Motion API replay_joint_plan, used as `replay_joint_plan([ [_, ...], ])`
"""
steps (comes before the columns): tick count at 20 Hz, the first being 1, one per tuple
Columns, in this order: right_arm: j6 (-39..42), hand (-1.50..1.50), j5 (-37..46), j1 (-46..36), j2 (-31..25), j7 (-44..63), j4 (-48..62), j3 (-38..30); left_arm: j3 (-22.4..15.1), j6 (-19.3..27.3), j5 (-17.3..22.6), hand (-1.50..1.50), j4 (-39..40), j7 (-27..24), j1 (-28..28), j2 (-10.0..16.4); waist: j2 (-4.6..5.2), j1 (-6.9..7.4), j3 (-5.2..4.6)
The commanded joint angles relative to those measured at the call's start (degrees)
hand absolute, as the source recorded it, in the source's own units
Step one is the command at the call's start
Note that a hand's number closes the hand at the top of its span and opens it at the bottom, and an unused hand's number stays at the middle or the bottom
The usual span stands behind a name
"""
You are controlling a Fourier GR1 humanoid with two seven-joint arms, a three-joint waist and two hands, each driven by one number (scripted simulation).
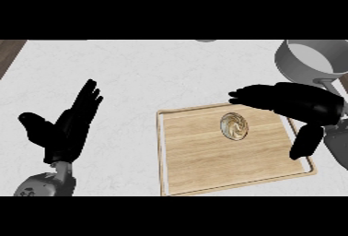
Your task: Pick the cupcake from the tray and place it in the pot
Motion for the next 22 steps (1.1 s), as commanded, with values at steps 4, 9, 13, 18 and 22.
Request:
replay_joint_plan([
  [4,5.16,-1.50,2.80,1.99,7.59,9.18,-4.82,-2.09,1.40,-0.71,-1.67,0.00,-0.62,0.98,0.05,-0.93,-0.04,-0.06,-0.01],
  [9,0.36,-1.50,11.51,1.06,12.03,9.40,0.29,0.75,1.25,-1.90,-2.28,0.00,0.90,-0.48,0.08,-2.20,0.08,0.24,0.00],
  [13,1.04,-1.50,14.95,-0.27,11.24,6.29,3.92,-0.26,2.87,-2.14,-1.69,0.00,-1.20,3.32,-2.74,-2.10,0.08,0.24,0.01],
  [18,-5.12,-1.50,22.01,0.96,13.02,0.79,9.72,3.27,3.90,-5.02,-1.05,0.00,0.19,-0.45,1.50,-1.99,0.13,0.41,0.01],
  [22,-3.65,-1.50,25.31,2.06,14.54,3.61,8.11,3.98,2.65,-3.45,-2.32,0.00,-4.26,2.54,3.42,-3.38,0.02,0.42,0.01],
])
